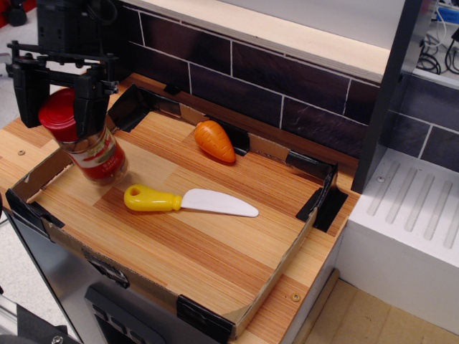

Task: Upright basil bottle

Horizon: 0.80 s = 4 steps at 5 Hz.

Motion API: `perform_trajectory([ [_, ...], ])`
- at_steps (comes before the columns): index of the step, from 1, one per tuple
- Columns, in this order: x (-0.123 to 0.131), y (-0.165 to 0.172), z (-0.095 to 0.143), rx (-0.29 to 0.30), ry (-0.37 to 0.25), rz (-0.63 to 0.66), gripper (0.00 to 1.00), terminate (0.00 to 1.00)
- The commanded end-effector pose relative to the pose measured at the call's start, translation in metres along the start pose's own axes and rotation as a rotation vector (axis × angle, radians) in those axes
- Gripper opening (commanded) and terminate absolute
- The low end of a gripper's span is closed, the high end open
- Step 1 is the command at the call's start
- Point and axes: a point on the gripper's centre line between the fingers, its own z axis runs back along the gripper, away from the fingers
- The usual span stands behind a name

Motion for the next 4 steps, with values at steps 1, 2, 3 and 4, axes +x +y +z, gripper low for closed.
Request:
perform_trajectory([
  [1,0.013,0.005,0.012,0.018,-0.034,0.038,1.0,0.0],
  [2,0.011,0.006,0.025,0.024,-0.126,0.059,1.0,0.0],
  [3,0.013,0.004,0.047,0.018,-0.302,0.06,1.0,0.0],
  [4,0.018,-0.001,0.073,0.007,-0.449,0.103,1.0,0.0],
])
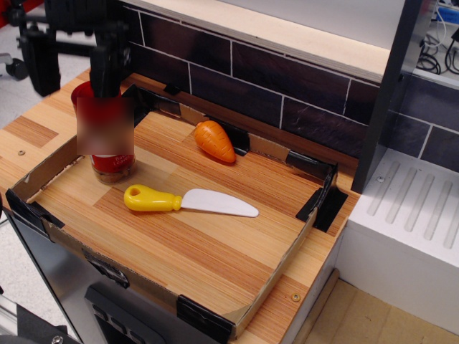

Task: Upright basil bottle

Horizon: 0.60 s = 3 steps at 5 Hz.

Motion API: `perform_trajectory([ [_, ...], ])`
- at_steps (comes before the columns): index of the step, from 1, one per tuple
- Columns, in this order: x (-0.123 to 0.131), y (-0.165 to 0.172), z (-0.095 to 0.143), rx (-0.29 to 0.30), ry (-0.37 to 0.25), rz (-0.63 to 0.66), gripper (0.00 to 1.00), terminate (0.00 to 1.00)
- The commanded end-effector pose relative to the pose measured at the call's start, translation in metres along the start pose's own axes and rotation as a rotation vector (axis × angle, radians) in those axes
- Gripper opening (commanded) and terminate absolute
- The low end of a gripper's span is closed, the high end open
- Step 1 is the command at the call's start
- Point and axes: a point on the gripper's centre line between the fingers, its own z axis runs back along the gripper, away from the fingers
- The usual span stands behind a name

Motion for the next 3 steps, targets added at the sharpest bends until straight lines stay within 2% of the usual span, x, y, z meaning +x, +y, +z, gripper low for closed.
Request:
perform_trajectory([
  [1,0.021,-0.006,0.062,-0.011,-0.309,0.056,1.0,0.0],
  [2,0.031,-0.014,0.076,0.002,-0.399,0.087,1.0,0.0],
  [3,0.031,-0.014,0.076,0.002,-0.399,0.087,1.0,0.0],
])
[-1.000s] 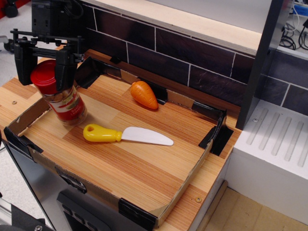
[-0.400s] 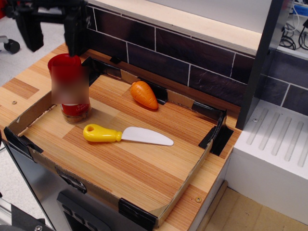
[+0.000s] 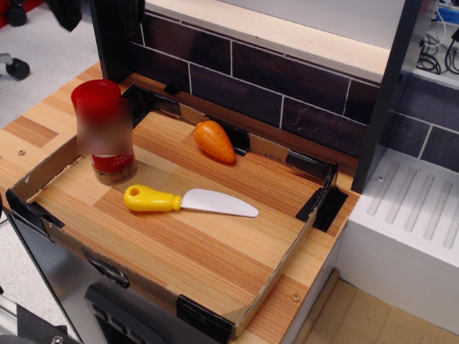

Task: Upright basil bottle

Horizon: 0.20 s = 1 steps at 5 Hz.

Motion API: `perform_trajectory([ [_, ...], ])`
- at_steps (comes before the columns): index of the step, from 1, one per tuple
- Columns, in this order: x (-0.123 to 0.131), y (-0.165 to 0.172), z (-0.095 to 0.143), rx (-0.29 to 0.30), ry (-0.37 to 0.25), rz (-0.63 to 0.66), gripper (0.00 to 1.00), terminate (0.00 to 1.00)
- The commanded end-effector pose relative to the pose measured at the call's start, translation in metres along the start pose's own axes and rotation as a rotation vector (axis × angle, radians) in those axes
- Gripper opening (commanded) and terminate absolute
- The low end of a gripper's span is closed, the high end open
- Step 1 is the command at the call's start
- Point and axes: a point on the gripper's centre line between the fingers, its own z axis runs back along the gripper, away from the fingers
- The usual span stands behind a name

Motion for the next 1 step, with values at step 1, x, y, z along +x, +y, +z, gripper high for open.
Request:
perform_trajectory([
  [1,0.0074,0.0034,0.026,0.007,-0.078,-0.002,1.0,1.0],
])
